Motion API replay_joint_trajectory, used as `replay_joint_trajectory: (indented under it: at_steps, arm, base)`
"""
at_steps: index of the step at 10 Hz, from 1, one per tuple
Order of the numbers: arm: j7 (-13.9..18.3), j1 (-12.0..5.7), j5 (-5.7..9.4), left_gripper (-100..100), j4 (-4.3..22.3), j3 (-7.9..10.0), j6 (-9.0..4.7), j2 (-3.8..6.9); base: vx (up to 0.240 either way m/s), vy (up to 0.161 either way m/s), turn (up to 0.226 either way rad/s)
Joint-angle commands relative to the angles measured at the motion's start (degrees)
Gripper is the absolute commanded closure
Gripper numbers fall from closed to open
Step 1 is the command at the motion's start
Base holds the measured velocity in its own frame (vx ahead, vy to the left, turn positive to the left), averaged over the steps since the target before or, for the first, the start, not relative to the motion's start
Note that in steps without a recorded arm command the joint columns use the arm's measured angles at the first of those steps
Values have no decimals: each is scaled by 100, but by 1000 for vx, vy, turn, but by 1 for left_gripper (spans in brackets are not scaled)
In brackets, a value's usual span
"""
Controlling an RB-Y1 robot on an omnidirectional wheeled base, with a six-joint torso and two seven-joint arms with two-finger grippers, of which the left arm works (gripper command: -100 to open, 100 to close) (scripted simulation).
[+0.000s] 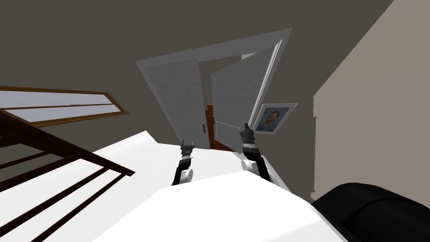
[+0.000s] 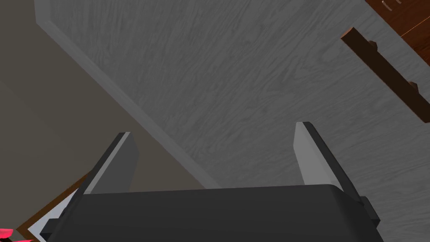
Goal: Push the door open
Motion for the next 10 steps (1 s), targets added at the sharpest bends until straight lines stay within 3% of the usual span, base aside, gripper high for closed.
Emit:
replay_joint_trajectory:
  at_steps: [1, 4, 5, 8, 9, 10]
  arm:
    - [218, -109, 106, -100, 286, -48, -74, -14]
    - [612, -341, 310, -100, 806, -116, -196, -24]
    - [612, -341, 310, -100, 832, -116, -196, -24]
    - [1002, -570, 512, -100, 1356, -183, -315, -42]
    - [1002, -570, 512, -100, 1366, -183, -315, -42]
    - [1130, -645, 578, -100, 1540, -205, -355, -51]
  base:
    - [71, 64, -142]
    - [85, 63, -158]
    - [46, 50, -32]
    - [51, 54, -138]
    - [46, 54, -40]
    - [47, 50, -96]
